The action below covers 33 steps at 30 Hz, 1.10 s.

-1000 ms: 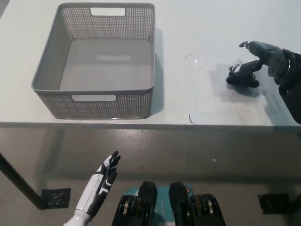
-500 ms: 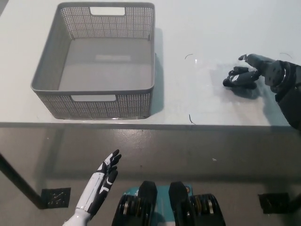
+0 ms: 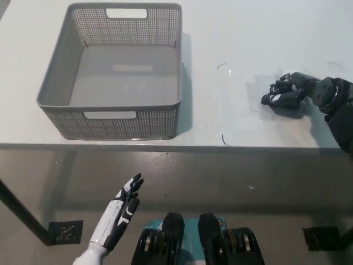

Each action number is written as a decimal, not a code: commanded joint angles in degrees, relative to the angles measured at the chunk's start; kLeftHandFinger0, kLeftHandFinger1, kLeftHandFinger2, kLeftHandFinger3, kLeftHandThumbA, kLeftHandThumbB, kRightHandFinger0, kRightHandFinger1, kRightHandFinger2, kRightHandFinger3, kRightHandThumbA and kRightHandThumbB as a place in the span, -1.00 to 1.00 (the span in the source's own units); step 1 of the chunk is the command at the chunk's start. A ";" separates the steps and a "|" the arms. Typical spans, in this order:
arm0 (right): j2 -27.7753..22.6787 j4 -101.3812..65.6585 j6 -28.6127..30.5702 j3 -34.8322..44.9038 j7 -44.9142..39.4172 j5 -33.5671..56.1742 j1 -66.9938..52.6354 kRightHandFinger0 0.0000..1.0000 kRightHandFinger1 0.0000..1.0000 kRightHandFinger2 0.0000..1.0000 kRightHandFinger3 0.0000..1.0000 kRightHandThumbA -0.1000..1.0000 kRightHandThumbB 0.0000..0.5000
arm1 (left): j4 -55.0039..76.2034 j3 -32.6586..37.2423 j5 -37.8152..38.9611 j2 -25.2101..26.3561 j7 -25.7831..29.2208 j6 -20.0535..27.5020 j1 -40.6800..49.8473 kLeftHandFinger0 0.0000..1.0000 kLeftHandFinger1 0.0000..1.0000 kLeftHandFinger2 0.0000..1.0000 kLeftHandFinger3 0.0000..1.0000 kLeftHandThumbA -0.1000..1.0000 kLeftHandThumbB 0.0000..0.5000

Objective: Use the right hand to pick up a webcam and put it into a container on the left side

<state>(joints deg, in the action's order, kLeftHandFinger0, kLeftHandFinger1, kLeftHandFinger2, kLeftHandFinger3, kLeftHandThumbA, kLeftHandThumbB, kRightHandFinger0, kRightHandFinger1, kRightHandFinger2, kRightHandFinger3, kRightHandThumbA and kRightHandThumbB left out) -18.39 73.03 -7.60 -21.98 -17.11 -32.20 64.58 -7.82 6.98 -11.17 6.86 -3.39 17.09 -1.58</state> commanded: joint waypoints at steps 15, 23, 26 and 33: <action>-0.09 5.06 5.65 4.54 16.15 5.55 0.77 -0.50 -0.44 -0.54 -0.83 -1.00 -0.49 | 0.73 0.09 -0.90 0.86 -0.04 1.72 -3.53 1.00 1.00 1.00 1.00 1.00 -0.51; -0.73 4.50 12.60 9.27 26.02 8.54 -0.54 -0.90 -0.05 0.63 0.53 -1.00 -0.35 | 0.64 0.13 -0.84 0.81 -0.08 1.47 -3.52 1.00 1.00 1.00 1.00 1.00 -0.48; -0.90 4.24 14.59 10.61 27.84 9.41 -0.58 -0.98 -0.11 0.58 0.56 -1.00 -0.33 | 0.37 0.15 -0.84 0.89 -0.09 1.76 -3.59 1.00 1.00 1.00 1.00 1.00 -0.49; -0.87 1.81 16.73 16.93 31.43 14.06 1.18 -1.00 -0.24 0.51 0.44 -1.00 -0.38 | 0.61 0.16 -0.90 0.88 -0.14 1.42 -3.52 1.00 1.00 1.00 1.00 1.00 -0.48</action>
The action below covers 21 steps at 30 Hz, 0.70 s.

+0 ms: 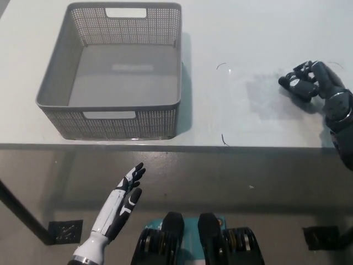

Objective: Use the right hand to pick up a webcam and put it into a container on the left side

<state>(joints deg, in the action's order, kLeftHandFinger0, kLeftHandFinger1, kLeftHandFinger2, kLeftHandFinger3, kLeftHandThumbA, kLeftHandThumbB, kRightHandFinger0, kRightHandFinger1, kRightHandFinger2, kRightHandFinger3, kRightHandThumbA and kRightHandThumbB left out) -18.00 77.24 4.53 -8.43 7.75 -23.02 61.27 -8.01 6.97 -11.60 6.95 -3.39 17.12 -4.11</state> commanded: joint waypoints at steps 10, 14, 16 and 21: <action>0.45 -18.93 2.76 14.33 3.23 12.91 5.68 -1.00 -0.24 0.50 0.50 -1.00 -0.34 | 0.67 0.19 -0.52 0.96 -0.24 1.66 -1.24 1.00 1.00 1.00 1.00 1.00 -0.48; 1.75 -28.46 -1.98 15.01 1.72 13.61 4.72 -1.00 -0.15 0.56 0.57 -1.00 -0.30 | 0.77 0.20 -0.85 0.98 -0.10 1.67 -1.20 1.00 1.00 1.00 1.00 1.00 -0.48; 2.62 -32.52 -2.04 14.06 1.29 12.95 4.58 -1.00 -0.14 0.55 0.59 -1.00 -0.32 | 0.56 0.17 -0.56 0.95 -0.21 1.69 -1.24 1.00 1.00 1.00 1.00 1.00 -0.44; 5.72 -39.22 -6.24 12.47 1.25 11.87 5.00 -0.96 -0.06 0.66 0.68 -1.00 -0.33 | 0.63 0.23 -0.32 1.14 -0.46 2.06 -0.88 1.00 1.00 1.00 1.00 1.00 -0.48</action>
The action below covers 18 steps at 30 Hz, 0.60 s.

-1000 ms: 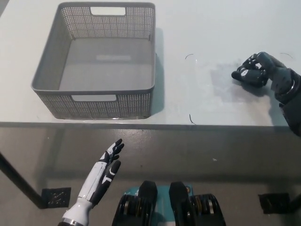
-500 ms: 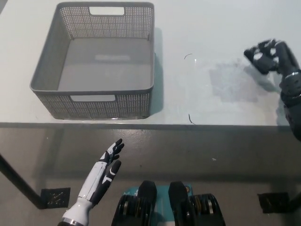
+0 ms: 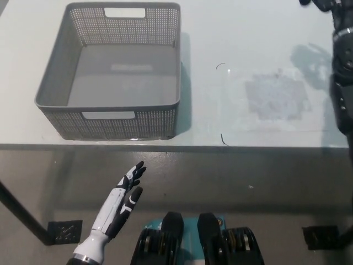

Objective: Use the right hand to pick up a webcam and put it into a container on the left side

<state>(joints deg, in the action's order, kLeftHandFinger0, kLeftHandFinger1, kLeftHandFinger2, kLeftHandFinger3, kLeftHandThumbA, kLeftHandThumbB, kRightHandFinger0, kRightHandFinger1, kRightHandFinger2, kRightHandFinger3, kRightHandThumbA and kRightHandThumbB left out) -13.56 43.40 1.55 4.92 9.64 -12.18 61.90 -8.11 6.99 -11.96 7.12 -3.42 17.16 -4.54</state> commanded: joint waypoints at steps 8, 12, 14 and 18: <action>8.57 -5.58 -5.16 -6.97 0.50 -2.56 8.70 -1.00 -0.13 0.58 0.56 -1.00 -0.23 | 0.66 0.41 0.17 0.81 -0.36 2.06 0.04 1.00 1.00 1.00 1.00 1.00 -0.47; 12.52 -0.53 -0.96 -9.20 0.42 -1.89 10.92 -1.00 -0.21 0.54 0.67 -1.00 -0.31 | 1.10 0.98 -0.06 0.57 -0.62 1.47 0.35 1.00 1.00 1.00 1.00 1.00 -0.47; 14.19 1.66 0.20 -10.84 2.02 -3.29 11.86 -1.00 -0.35 0.42 0.58 -1.00 -0.26 | 1.16 1.34 -0.27 0.65 -0.72 1.58 0.44 1.00 1.00 1.00 1.00 1.00 -0.44; 17.70 5.99 1.20 -10.98 2.03 -1.52 13.38 -1.00 -0.40 0.43 0.63 -1.00 -0.27 | 0.50 1.82 -0.48 0.80 -0.52 2.71 0.28 1.00 1.00 1.00 1.00 1.00 -0.41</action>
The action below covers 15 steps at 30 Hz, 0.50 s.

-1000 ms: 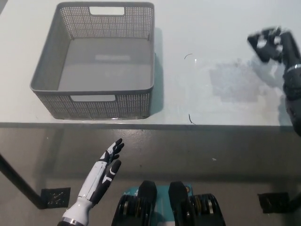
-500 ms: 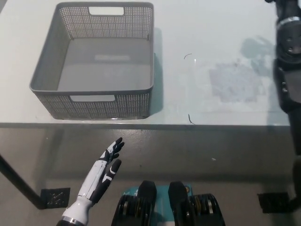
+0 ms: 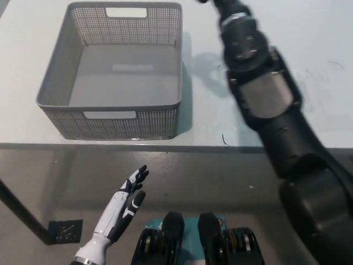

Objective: Use the right hand to pick up a webcam and put it into a container on the left side

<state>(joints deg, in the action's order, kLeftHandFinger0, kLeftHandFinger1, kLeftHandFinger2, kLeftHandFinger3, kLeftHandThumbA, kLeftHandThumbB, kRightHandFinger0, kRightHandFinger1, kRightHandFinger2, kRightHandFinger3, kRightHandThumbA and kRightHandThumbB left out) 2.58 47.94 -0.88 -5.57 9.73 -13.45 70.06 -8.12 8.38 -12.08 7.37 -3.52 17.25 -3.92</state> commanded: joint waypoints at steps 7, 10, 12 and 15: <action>6.06 8.70 3.30 -0.61 3.12 -0.16 8.19 -1.00 -0.32 0.52 0.66 -1.00 -0.31 | 0.84 1.45 -0.64 0.62 -0.96 1.94 -1.00 1.00 1.00 1.00 1.00 1.00 -0.41; 7.05 12.42 7.09 -1.55 3.60 -0.68 7.97 -1.00 -0.47 0.31 0.46 -1.00 -0.23 | 0.84 1.79 -0.69 0.65 -0.99 2.45 -0.94 1.00 1.00 1.00 1.00 1.00 -0.44; 7.51 15.27 8.74 -3.03 4.93 -2.03 8.06 -1.00 -0.48 0.34 0.50 -1.00 -0.24 | 0.77 1.91 -0.50 0.72 -1.21 2.55 -1.12 1.00 1.00 1.00 1.00 1.00 -0.44; 8.29 19.88 10.24 -7.13 6.87 -5.31 7.88 -1.00 -0.47 0.41 0.59 -1.00 -0.32 | 1.21 1.99 -0.41 0.68 -1.54 1.97 -1.05 1.00 1.00 1.00 1.00 1.00 -0.42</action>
<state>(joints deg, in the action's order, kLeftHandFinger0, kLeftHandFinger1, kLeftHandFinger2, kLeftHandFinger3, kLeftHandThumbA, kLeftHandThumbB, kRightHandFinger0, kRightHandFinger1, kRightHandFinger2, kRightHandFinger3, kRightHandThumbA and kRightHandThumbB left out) 9.53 65.07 2.90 -9.53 12.36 -14.87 73.69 -8.11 9.83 -12.41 7.51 -4.21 17.50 -4.11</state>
